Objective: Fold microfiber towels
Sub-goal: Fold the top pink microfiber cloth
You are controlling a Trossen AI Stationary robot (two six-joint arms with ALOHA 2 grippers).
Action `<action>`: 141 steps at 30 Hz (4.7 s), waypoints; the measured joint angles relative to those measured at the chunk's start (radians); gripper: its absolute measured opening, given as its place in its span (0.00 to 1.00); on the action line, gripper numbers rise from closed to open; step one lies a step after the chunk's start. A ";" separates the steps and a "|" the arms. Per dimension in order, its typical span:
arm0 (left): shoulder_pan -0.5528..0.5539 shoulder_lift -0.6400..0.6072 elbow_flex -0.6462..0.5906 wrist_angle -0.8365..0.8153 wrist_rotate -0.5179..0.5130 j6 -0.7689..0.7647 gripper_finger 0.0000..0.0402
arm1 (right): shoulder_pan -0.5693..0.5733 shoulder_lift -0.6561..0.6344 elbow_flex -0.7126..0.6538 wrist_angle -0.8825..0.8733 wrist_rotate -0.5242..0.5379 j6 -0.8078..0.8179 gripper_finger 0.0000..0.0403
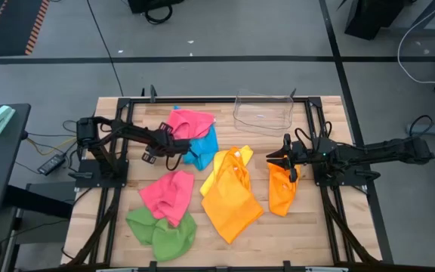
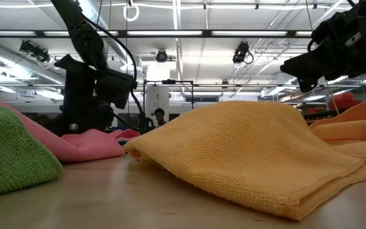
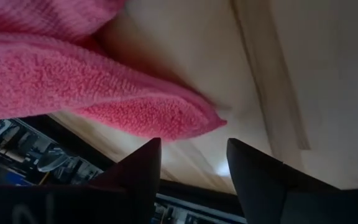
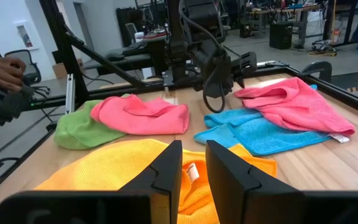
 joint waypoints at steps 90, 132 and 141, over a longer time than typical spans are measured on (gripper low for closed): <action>-0.289 -0.002 1.482 -0.625 0.258 -0.894 0.07 | 0.190 0.629 0.522 -0.067 0.074 -0.112 0.20; -0.300 -0.002 1.481 -0.507 0.263 -0.671 0.07 | 0.262 1.032 0.814 -0.182 0.501 -0.084 0.14; -0.300 -0.002 1.481 -0.616 0.403 -0.558 0.02 | 0.296 0.859 0.814 -0.347 0.500 -0.011 0.02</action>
